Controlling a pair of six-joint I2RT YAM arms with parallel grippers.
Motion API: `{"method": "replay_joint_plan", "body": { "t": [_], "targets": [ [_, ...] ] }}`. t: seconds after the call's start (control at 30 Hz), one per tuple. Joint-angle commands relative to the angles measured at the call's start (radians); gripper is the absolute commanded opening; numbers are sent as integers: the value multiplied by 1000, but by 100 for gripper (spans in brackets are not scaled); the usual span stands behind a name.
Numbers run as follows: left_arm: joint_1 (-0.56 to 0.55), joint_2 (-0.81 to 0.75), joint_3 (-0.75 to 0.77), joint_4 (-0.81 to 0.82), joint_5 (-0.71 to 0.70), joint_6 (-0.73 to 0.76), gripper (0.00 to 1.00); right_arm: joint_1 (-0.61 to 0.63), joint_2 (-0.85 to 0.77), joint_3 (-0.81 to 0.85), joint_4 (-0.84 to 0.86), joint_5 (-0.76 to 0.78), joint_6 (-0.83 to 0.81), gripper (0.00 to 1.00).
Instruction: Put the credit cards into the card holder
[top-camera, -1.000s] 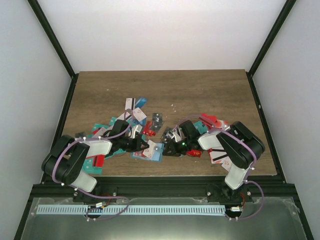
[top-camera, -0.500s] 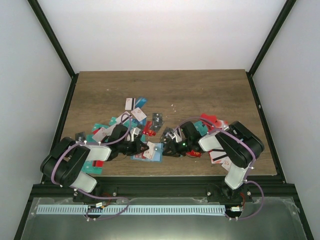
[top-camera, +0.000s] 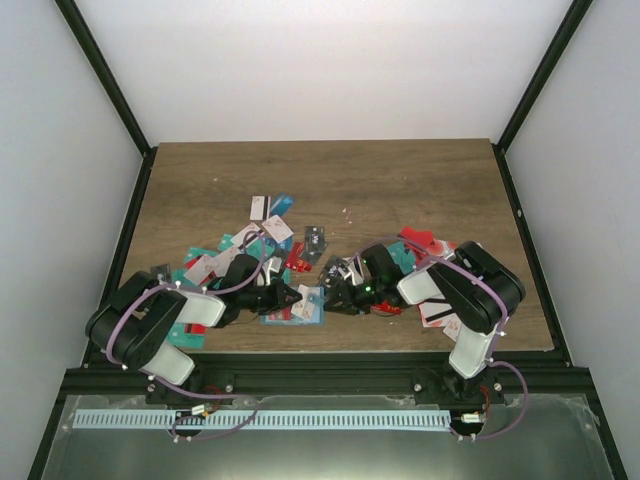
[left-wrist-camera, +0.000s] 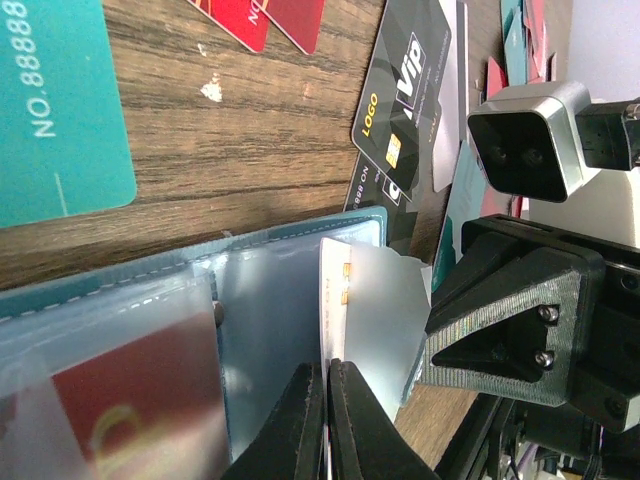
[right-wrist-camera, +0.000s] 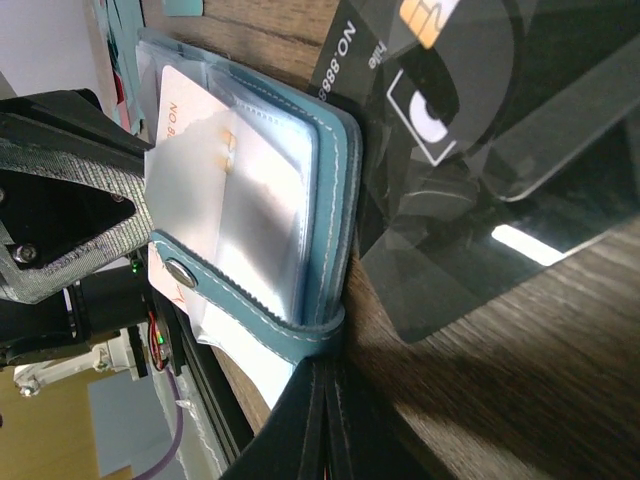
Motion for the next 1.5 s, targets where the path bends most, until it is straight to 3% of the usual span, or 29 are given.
{"method": "replay_joint_plan", "body": {
  "t": [0.0, 0.3, 1.03, 1.27, 1.47],
  "targets": [
    [-8, 24, -24, 3, -53, -13, 4, 12, 19, -22, -10, 19, 11, 2],
    [-35, -39, -66, -5, -141, -84, 4, 12, 30, -39, 0, 37, 66, 1],
    [-243, -38, -67, -20, -386, -314, 5, 20, 43, -137, 239, 27, 327, 1],
    [-260, -49, -57, -44, -401, -321, 14, 22, 31, -147, 227, 34, 319, 1],
    [-268, -136, -38, -189, -426, -288, 25, 22, 10, -131, 173, 39, 273, 1]
  ]
}}
